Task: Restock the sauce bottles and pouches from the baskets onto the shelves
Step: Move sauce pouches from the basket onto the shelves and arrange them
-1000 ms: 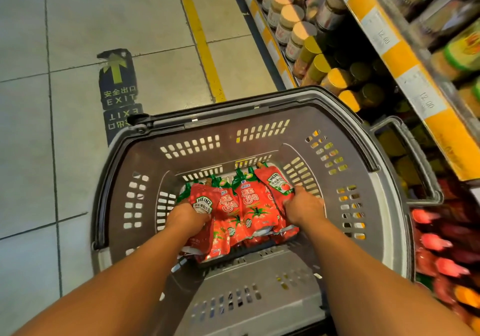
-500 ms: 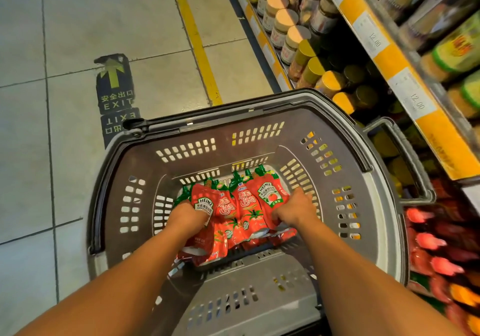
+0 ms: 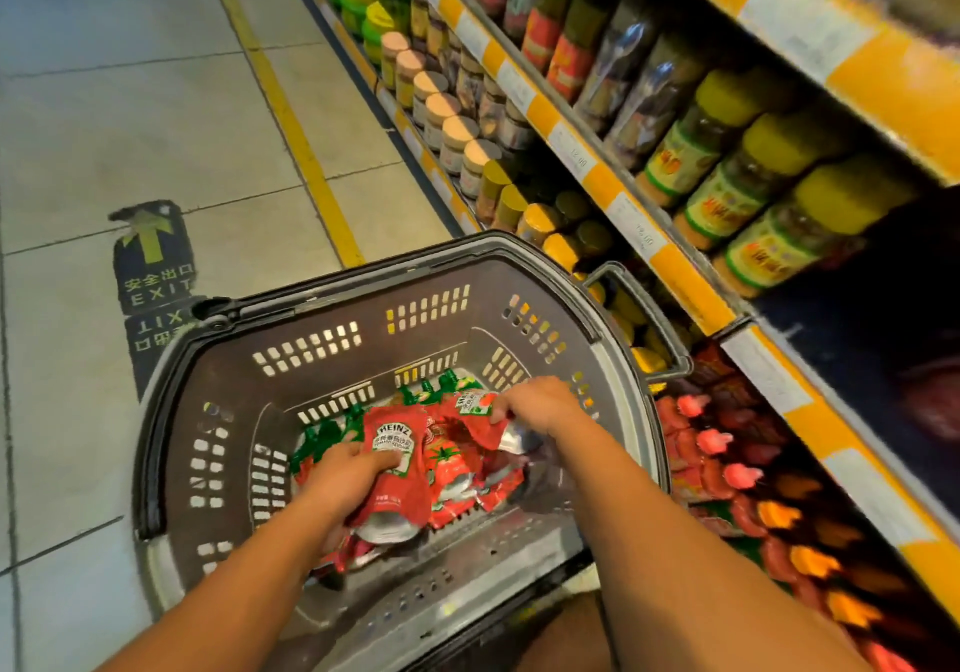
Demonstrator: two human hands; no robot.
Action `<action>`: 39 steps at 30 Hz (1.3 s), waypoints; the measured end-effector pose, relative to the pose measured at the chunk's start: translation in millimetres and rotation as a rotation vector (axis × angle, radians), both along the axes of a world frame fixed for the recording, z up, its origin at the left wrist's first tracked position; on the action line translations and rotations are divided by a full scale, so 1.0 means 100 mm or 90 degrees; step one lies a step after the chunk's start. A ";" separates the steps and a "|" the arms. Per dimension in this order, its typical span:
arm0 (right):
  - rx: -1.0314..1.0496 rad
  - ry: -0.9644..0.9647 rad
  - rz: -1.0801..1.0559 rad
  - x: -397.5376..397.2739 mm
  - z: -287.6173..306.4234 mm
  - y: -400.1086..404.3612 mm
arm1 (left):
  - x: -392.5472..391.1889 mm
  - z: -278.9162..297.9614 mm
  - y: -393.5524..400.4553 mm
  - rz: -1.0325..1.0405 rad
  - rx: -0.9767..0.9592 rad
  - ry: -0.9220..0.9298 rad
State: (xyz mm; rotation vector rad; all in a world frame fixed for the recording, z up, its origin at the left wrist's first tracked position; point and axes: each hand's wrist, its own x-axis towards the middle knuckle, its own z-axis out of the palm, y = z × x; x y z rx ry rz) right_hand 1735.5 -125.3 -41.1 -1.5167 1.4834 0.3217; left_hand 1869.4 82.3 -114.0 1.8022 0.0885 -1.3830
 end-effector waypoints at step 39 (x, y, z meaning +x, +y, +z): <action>-0.231 -0.473 -0.687 -3.74 1.81 0.31 | -2.64 2.80 -1.82 -0.423 -0.356 -0.151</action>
